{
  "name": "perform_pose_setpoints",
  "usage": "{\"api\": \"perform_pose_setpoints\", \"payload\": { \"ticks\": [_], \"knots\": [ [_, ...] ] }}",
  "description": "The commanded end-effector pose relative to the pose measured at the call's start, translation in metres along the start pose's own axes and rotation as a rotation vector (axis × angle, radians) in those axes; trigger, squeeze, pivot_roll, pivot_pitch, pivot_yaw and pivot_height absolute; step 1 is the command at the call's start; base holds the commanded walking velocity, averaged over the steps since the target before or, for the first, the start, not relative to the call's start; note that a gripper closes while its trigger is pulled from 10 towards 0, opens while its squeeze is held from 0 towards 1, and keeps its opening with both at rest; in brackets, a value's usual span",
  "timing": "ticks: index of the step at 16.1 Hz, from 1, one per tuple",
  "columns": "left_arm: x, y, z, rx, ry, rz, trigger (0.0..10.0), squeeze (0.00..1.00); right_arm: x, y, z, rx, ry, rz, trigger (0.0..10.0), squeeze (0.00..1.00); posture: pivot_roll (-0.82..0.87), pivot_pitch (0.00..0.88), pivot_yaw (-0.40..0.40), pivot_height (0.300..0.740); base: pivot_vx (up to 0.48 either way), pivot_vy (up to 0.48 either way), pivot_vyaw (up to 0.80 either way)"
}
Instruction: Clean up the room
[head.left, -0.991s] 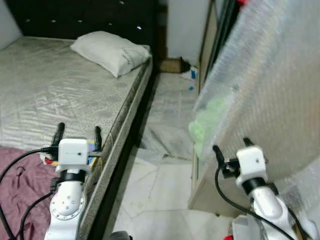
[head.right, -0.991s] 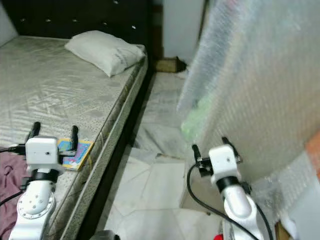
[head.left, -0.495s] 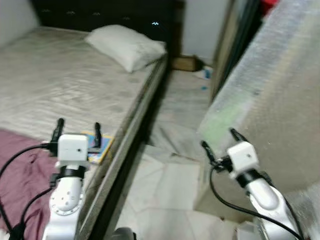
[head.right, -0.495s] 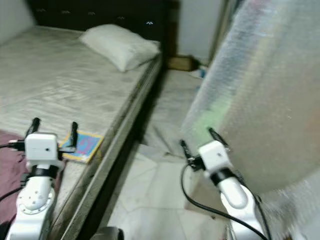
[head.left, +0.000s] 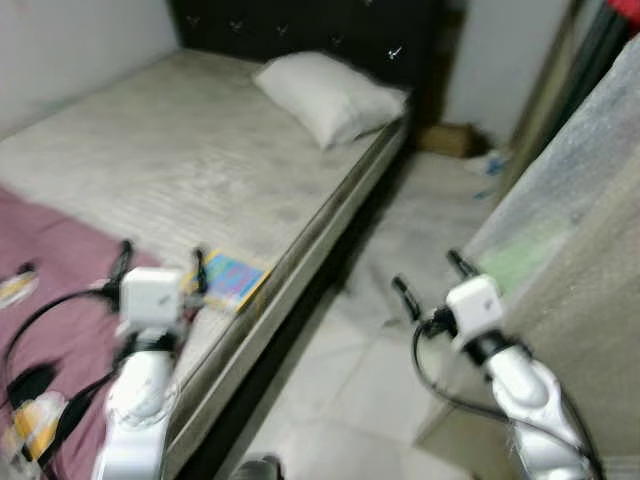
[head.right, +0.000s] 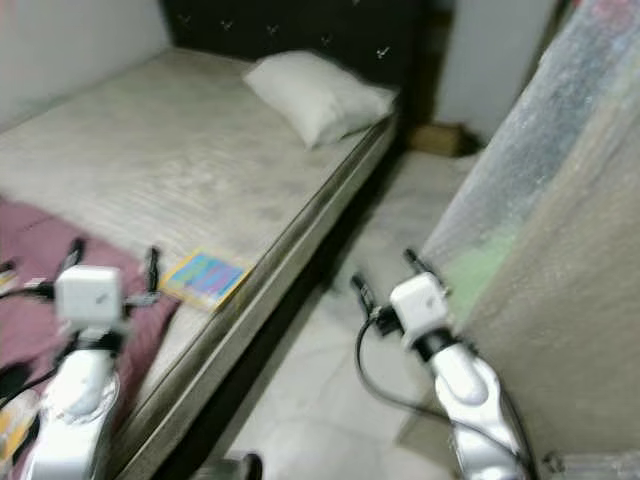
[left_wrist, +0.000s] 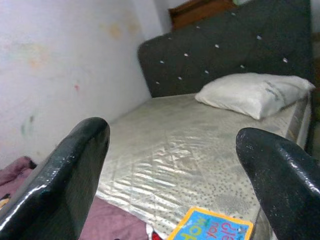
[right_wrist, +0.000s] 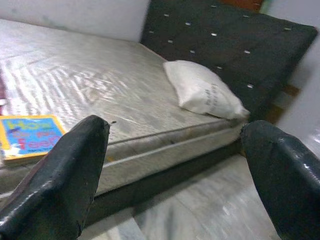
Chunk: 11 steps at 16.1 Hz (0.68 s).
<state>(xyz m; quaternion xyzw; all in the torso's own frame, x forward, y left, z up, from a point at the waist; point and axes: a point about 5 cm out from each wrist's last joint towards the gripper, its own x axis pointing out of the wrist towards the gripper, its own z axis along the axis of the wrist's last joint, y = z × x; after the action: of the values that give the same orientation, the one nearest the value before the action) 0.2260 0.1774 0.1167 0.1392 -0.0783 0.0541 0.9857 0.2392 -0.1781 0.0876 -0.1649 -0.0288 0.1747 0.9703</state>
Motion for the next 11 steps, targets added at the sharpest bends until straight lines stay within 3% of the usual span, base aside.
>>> {"api": "perform_pose_setpoints", "payload": {
  "ticks": [1,7,11],
  "knots": [
    [0.001,0.007,-0.002,0.025,0.005,0.019,10.0,0.00,0.011,0.001,0.010,0.004,-0.048,0.008,10.0,0.00,-0.03,0.000,-0.005,0.740,0.000,0.000,0.80],
    [0.007,0.005,0.000,0.021,-0.011,0.028,10.0,0.00,0.040,0.000,0.040,-0.001,-0.144,-0.009,10.0,0.00,-0.03,0.000,-0.011,0.740,0.000,0.000,0.80],
    [0.010,0.005,0.000,0.021,-0.020,0.035,10.0,0.00,0.046,0.002,0.044,0.003,-0.161,-0.002,10.0,0.00,-0.03,0.000,-0.013,0.740,0.000,0.000,0.80]
  ]
}}
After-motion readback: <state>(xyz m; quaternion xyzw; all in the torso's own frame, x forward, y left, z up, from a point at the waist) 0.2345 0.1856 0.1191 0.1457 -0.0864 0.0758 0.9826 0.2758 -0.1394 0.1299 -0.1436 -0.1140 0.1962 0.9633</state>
